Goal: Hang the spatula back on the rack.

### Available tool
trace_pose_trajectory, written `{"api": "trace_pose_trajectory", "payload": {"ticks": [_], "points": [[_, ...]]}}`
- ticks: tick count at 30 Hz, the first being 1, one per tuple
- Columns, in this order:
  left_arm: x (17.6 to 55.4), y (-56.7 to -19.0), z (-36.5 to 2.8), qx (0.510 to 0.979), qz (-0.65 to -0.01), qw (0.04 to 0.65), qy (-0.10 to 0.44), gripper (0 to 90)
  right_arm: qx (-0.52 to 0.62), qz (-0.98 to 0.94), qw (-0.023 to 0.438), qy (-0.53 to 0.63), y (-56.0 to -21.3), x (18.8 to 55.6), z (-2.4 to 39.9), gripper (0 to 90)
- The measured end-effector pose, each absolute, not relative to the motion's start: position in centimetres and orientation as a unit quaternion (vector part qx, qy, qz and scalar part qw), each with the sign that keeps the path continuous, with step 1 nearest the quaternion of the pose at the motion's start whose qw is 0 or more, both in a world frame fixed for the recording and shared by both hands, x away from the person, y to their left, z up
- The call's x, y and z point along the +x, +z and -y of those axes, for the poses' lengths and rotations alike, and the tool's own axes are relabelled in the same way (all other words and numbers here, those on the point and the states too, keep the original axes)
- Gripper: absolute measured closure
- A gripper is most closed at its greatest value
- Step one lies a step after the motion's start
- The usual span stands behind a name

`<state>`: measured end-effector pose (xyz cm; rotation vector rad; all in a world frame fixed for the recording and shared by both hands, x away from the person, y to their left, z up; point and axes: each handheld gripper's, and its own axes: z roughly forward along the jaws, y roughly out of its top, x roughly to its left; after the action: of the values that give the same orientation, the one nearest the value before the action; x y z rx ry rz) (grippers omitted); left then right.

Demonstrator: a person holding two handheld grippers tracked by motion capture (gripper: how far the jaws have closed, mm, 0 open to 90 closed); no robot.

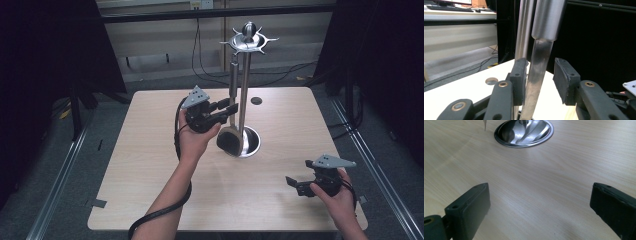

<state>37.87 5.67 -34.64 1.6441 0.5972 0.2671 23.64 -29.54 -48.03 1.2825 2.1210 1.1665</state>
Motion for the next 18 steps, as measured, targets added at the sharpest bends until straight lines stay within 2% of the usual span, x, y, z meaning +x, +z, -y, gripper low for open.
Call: {"api": "trace_pose_trajectory", "payload": {"ticks": [18], "points": [[37.67,-35.05,-6.00,0.714,-0.265,0.636,0.128,45.4,0.459,-0.757,0.203,0.418,-47.83,23.37,29.67,2.6]]}}
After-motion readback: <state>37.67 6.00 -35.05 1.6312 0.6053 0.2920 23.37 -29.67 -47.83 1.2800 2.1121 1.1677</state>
